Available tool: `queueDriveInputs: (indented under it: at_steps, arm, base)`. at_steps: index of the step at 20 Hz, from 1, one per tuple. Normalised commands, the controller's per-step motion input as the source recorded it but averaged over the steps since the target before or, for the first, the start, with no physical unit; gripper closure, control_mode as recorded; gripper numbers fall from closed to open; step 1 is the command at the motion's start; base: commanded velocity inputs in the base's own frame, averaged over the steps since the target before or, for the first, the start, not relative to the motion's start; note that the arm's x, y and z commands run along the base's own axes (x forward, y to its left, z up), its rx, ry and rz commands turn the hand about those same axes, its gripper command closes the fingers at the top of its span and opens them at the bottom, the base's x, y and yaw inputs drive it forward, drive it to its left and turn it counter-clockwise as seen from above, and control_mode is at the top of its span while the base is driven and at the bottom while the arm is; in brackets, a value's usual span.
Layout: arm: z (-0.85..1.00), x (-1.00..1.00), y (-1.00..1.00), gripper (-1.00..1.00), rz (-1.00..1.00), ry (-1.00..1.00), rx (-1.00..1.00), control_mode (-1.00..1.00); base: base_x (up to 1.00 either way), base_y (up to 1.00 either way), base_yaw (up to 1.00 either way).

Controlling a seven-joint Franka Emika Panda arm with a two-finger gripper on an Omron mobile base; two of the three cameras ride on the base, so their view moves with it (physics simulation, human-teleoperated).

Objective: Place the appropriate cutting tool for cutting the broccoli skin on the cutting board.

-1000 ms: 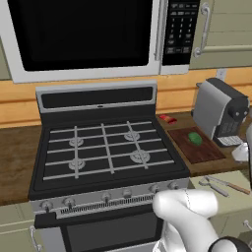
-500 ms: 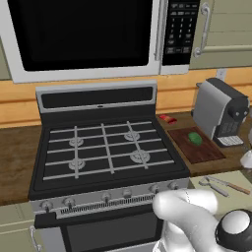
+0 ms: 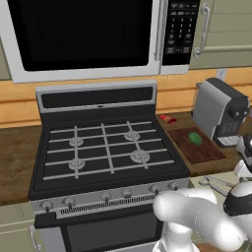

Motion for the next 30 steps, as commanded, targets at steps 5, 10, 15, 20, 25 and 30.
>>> queueDriveInputs:
  at_steps: [5,10,15,20,25,30]
  arm:
    - [-0.65,0.08,-0.35,-1.00,0.01,0.04,0.00,-1.00]
    - [-0.67,0.00,-0.25,-1.00,0.00,0.06,0.00,-1.00]
    - [-0.57,0.00,-0.17,-1.00,0.02,0.05,0.00,-1.00]
    - [-0.20,-0.23,0.00,-1.00,0.04,0.05,0.00,-1.00]
    - [0.00,-0.46,0.00,-1.00,0.06,0.14,0.00,-1.00]
    - [0.00,-0.71,0.02,-1.00,0.08,0.14,0.00,-1.00]
  base:
    - [0.00,0.00,0.00]
    - [0.00,0.00,0.00]
    - [0.00,0.00,0.00]
    - [0.00,0.00,0.00]
    - [0.00,0.00,0.00]
    - [0.00,0.00,0.00]
